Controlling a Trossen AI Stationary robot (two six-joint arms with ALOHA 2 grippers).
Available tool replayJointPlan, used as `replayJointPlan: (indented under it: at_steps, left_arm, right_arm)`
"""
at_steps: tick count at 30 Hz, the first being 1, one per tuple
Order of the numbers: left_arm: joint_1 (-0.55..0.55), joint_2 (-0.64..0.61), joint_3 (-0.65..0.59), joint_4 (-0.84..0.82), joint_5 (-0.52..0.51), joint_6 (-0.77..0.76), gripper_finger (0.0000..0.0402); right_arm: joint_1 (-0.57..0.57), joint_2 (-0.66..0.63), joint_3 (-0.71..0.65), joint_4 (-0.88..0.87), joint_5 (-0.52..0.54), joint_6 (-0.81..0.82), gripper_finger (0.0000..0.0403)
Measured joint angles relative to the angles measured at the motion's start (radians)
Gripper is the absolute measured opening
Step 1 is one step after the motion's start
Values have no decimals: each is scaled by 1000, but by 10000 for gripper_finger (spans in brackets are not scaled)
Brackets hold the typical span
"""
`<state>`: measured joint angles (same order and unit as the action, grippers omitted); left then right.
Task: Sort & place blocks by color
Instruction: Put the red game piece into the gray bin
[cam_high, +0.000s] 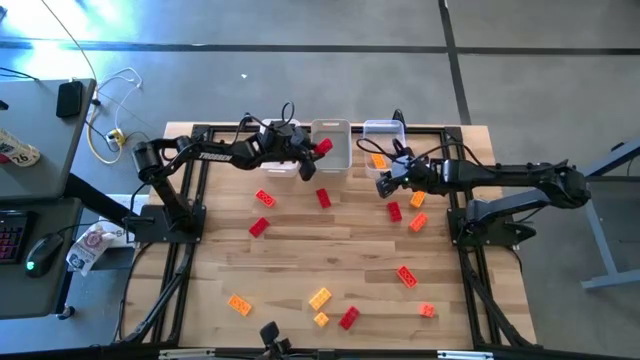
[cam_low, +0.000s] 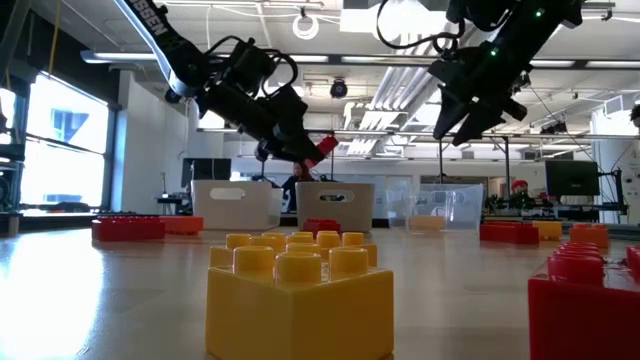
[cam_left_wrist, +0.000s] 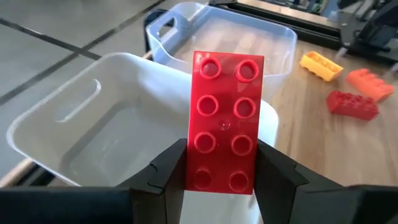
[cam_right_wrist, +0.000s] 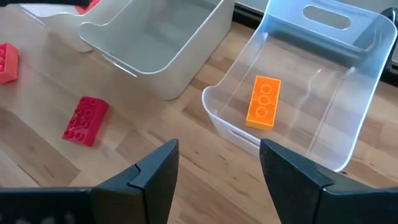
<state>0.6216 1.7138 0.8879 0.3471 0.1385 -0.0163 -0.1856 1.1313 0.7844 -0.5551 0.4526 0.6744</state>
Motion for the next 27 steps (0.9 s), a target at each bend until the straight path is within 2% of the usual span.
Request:
replayJointPlan:
  at_steps: [16, 27]
  left_arm:
    - [-2, -1, 0, -86, 6, -25, 134]
    - [-2, 47, 0, -34, -23, -34, 139]
  right_arm:
    - [2, 0, 0, 2, 2, -1, 211]
    - [2, 0, 0, 3, 2, -6, 211]
